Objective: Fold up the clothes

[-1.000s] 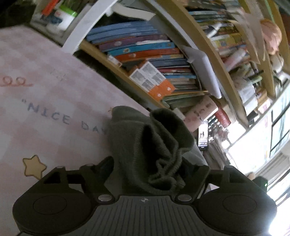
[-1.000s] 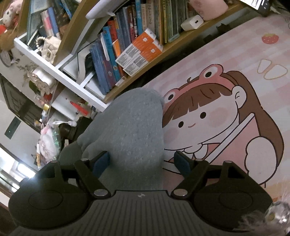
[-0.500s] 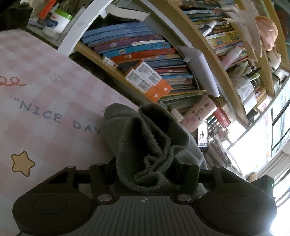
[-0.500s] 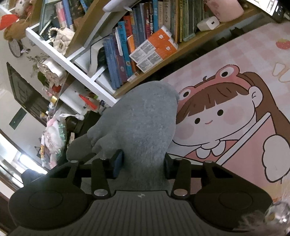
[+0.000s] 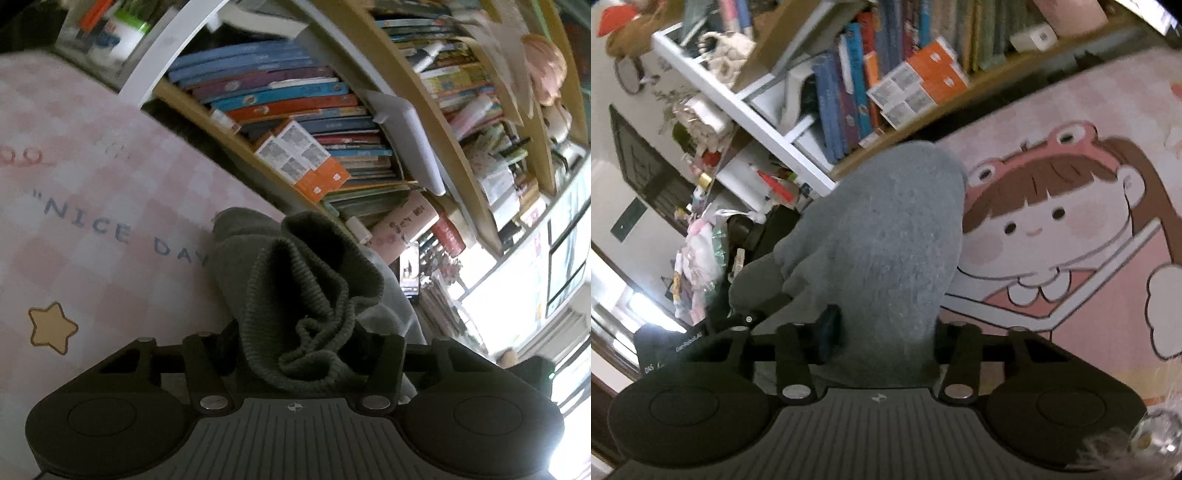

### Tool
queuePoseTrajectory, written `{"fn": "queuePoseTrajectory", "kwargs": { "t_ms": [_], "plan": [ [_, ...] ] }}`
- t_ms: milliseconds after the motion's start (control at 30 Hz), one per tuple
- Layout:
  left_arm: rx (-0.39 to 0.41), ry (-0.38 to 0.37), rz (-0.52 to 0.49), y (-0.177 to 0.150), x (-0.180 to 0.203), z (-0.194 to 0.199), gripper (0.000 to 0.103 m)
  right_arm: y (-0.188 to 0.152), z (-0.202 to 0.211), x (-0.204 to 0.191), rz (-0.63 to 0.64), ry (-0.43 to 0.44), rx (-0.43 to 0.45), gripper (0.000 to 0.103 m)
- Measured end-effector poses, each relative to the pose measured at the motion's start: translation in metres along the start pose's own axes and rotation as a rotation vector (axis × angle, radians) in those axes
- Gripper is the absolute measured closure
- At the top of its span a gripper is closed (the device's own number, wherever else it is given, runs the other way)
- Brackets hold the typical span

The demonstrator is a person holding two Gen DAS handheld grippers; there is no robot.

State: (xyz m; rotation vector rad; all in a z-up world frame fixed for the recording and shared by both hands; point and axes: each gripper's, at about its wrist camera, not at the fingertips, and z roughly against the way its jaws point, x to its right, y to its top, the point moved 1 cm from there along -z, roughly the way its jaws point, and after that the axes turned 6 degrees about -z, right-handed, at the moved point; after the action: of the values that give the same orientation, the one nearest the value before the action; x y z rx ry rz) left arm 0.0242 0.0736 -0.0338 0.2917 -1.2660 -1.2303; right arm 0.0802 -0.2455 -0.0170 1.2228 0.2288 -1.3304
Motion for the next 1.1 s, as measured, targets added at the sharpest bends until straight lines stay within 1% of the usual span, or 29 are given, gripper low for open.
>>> {"fn": "queuePoseTrajectory", "kwargs": {
  "t_ms": [67,167,267,367,567,800,1033,1100],
  "plan": [
    [0.032,-0.002,-0.036,0.001,0.006,0.006,0.054,-0.002,0.004,-0.007,0.040,0.008,0.022,0.068],
    [0.073,-0.023,-0.057,0.006,0.010,0.013,0.054,-0.003,0.010,-0.016,0.093,0.025,0.059,0.069],
    [0.080,-0.050,-0.041,0.018,0.007,0.009,0.054,0.003,0.012,-0.023,0.129,0.039,0.093,0.069],
    [0.074,-0.067,-0.029,0.031,0.004,0.001,0.054,0.013,0.006,-0.025,0.135,0.041,0.109,0.069],
    [0.070,-0.050,-0.018,0.068,-0.013,-0.027,0.054,0.046,-0.030,-0.017,0.089,0.032,0.111,0.069],
    [0.083,-0.035,0.048,0.101,-0.049,-0.072,0.054,0.086,-0.083,-0.004,0.006,0.018,0.119,0.069],
    [0.058,-0.021,0.037,0.130,-0.063,-0.121,0.054,0.121,-0.116,0.020,-0.051,-0.019,0.131,0.068],
    [0.042,-0.019,0.053,0.136,-0.067,-0.130,0.054,0.129,-0.121,0.027,-0.071,-0.026,0.125,0.068]
  ]
}}
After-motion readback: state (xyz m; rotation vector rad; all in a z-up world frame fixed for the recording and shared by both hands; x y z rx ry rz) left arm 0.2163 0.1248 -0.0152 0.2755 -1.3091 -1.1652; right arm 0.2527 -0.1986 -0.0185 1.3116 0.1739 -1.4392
